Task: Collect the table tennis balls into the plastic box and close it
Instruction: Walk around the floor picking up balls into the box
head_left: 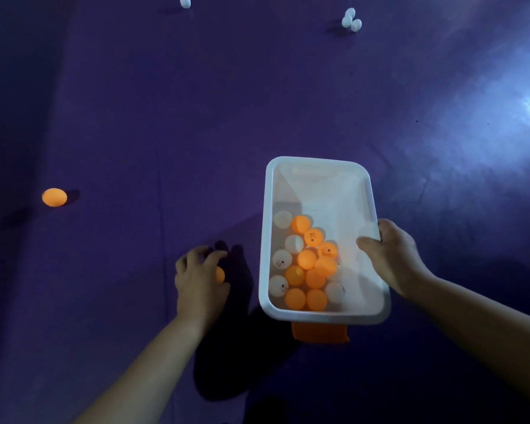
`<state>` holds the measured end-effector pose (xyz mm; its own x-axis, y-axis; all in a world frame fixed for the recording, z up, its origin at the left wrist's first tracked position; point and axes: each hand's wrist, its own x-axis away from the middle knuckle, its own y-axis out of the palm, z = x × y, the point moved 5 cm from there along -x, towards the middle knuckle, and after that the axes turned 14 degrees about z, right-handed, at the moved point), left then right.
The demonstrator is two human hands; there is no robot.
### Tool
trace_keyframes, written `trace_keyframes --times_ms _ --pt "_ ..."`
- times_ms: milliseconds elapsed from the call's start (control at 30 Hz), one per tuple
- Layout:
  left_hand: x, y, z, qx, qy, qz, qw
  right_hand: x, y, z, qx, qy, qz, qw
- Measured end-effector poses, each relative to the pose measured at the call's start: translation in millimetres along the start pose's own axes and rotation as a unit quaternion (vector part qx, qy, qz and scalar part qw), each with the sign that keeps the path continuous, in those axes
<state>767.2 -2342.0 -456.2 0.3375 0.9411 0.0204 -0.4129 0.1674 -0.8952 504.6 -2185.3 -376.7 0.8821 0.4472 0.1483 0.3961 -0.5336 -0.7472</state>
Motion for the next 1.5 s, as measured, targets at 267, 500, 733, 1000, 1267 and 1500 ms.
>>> trace_keyframes --times_ms 267,500,733,1000,1267,1500 --pt "-1 -29 11 0.277 -0.09 0.089 0.953 -1 6 -15 0.016 -0.006 0.006 1.0" --pt "-3 -89 72 0.46 -0.019 0.093 0.883 6 27 -44 -0.003 -0.022 -0.013 1.0" --pt "-21 -102 30 0.394 -0.025 0.159 0.905 19 69 -91 -0.032 -0.028 -0.058 0.997" --pt "-96 -134 -115 0.282 -0.139 0.339 0.886 46 138 -156 -0.015 -0.079 -0.124 0.989" --pt "-198 -126 -223 0.092 -0.142 0.265 0.949 56 187 -209 0.05 -0.153 -0.138 0.977" --pt "-215 -120 -248 0.002 -0.077 0.149 0.986 48 191 -229 0.063 -0.161 -0.112 0.979"
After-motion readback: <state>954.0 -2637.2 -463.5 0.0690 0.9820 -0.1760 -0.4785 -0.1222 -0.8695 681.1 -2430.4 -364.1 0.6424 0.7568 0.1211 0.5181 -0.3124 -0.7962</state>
